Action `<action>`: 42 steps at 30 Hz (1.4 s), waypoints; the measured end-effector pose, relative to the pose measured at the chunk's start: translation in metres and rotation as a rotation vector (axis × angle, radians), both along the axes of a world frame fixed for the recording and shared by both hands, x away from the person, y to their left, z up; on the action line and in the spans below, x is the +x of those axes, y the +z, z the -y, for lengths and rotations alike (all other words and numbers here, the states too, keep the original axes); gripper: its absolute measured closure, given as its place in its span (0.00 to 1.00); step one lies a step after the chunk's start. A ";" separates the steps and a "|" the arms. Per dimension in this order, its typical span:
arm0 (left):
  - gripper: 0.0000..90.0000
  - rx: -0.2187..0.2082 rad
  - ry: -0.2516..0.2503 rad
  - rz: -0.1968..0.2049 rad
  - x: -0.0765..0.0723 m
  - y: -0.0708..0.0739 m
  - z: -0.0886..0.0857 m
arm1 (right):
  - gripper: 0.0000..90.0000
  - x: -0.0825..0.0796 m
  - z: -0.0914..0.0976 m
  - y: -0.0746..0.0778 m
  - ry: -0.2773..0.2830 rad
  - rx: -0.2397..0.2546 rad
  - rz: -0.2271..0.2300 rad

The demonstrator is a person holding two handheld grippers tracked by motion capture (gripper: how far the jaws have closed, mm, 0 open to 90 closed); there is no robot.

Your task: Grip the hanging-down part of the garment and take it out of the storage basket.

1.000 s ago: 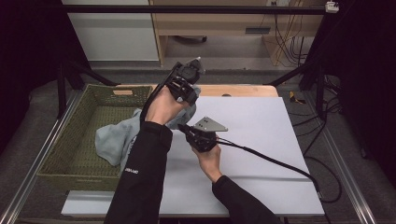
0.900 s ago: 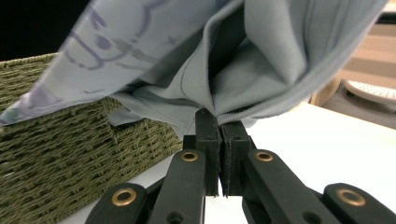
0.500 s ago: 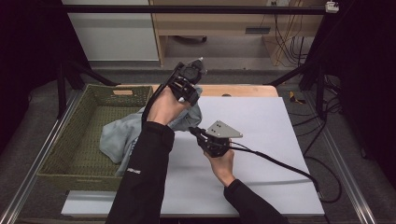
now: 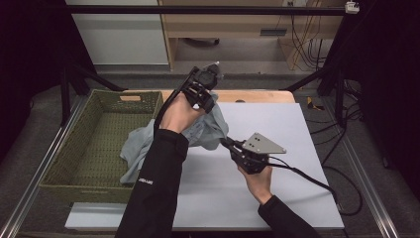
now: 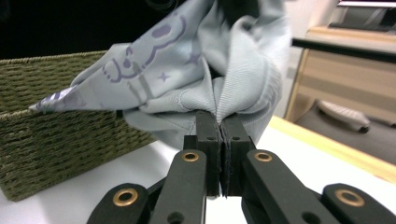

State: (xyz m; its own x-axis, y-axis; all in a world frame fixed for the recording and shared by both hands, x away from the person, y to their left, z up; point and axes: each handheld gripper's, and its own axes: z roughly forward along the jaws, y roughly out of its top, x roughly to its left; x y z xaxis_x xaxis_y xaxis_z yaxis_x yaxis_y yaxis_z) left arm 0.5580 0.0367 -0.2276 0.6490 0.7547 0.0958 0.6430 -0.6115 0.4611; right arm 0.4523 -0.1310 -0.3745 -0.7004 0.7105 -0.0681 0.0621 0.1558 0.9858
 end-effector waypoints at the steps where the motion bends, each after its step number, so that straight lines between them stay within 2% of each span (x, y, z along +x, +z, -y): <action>1: 0.88 -0.012 0.008 0.006 -0.001 -0.001 0.002 | 0.99 -0.001 0.004 0.002 -0.009 -0.003 0.008; 3: 0.88 -0.007 -0.007 0.004 -0.001 -0.001 0.005 | 0.99 -0.004 0.019 0.008 -0.036 0.005 0.005; 4: 0.88 -0.008 -0.007 0.004 -0.001 -0.001 0.006 | 0.99 -0.004 0.019 0.008 -0.036 0.005 0.005; 6: 0.88 -0.012 -0.011 0.002 -0.002 -0.001 0.009 | 0.99 -0.006 0.031 0.013 -0.061 0.006 0.012; 14: 0.89 -0.039 -0.043 0.001 -0.007 0.002 0.017 | 0.99 -0.009 0.051 0.026 -0.113 -0.003 0.041; 16: 0.89 -0.063 -0.032 0.012 -0.009 0.002 0.020 | 0.99 -0.009 0.056 0.030 -0.125 -0.003 0.045; 17: 0.89 -0.057 -0.041 0.010 -0.009 0.003 0.021 | 0.99 -0.008 0.060 0.033 -0.138 -0.012 0.050; 27: 0.89 -0.051 -0.069 0.012 -0.012 0.004 0.030 | 0.99 -0.004 0.073 0.040 -0.184 -0.031 0.054; 29: 0.89 -0.062 -0.071 0.014 -0.013 0.004 0.032 | 0.99 -0.003 0.075 0.042 -0.193 -0.032 0.054; 38: 0.89 -0.087 -0.092 0.029 -0.017 0.009 0.039 | 0.99 0.002 0.080 0.063 -0.254 -0.034 0.106; 42: 0.89 -0.061 -0.102 0.026 -0.017 0.007 0.041 | 0.99 0.004 0.079 0.067 -0.256 -0.035 0.111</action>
State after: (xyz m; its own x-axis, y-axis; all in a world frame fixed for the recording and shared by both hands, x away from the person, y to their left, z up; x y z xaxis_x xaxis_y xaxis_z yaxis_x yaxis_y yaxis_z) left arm 0.5409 -0.0039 -0.2206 0.7207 0.6897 0.0698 0.5659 -0.6435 0.5154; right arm 0.4564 -0.2100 -0.3076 -0.4857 0.8590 -0.1622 -0.0039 0.1834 0.9830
